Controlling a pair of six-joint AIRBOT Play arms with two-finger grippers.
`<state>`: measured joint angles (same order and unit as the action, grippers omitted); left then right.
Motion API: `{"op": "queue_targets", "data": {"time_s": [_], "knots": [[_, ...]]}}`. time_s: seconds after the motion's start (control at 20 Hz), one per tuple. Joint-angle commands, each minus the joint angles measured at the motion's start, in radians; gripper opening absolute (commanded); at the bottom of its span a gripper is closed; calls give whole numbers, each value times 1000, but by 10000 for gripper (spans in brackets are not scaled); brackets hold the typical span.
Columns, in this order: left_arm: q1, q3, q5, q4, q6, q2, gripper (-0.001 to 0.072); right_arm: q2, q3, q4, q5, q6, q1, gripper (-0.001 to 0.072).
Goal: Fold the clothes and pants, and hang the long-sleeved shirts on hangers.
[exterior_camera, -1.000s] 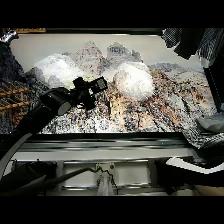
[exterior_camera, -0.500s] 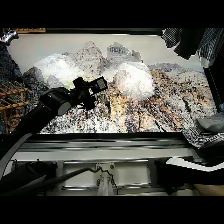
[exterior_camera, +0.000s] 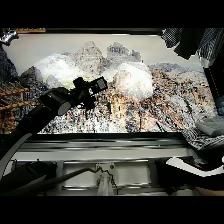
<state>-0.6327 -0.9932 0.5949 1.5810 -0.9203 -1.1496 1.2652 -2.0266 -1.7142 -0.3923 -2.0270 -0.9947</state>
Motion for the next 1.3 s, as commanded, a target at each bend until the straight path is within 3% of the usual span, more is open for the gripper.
{"op": "queue_targets", "data": {"time_s": [0.0,0.25,0.5,0.7,0.8,0.9,1.0,1.15,1.25], "knots": [[-1,-1,-1,1,0,0,344,-64,0,128,20,0,78,646],[-1,-1,-1,1,0,0,344,-100,0,159,-104,5,245,634],[-1,-1,-2,1,0,0,344,-98,24,306,-475,11,417,627],[35,-1,11,27,-3,11,344,-93,134,380,-716,217,635,627],[109,-1,-13,31,-126,49,344,-94,219,375,-743,345,768,627],[216,-1,-51,31,-392,107,345,-95,312,374,-719,457,897,627],[323,-1,-56,31,-573,170,345,-95,404,374,-674,539,1002,627],[440,-1,-53,31,-602,259,345,-94,534,373,-600,616,1098,627],[486,-1,-53,31,-602,303,345,-93,599,372,-567,615,1125,628]]}}
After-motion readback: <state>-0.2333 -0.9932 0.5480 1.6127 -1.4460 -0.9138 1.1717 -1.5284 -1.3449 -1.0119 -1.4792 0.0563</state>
